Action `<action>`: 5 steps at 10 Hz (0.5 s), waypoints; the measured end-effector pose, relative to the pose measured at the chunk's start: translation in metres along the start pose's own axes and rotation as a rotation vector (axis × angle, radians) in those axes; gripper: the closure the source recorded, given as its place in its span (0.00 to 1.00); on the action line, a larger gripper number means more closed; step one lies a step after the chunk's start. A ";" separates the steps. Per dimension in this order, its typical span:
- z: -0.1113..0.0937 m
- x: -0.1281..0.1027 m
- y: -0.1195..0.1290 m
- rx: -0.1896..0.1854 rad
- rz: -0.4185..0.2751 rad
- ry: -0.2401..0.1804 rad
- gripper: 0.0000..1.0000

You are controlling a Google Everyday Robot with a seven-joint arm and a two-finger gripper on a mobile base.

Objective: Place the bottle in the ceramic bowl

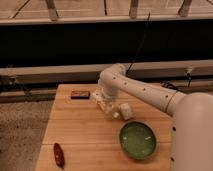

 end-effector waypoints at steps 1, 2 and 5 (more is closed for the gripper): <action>-0.005 -0.011 0.008 -0.002 0.006 -0.005 1.00; -0.005 -0.013 0.007 0.001 0.003 -0.007 1.00; -0.010 -0.031 0.008 -0.001 0.000 -0.009 1.00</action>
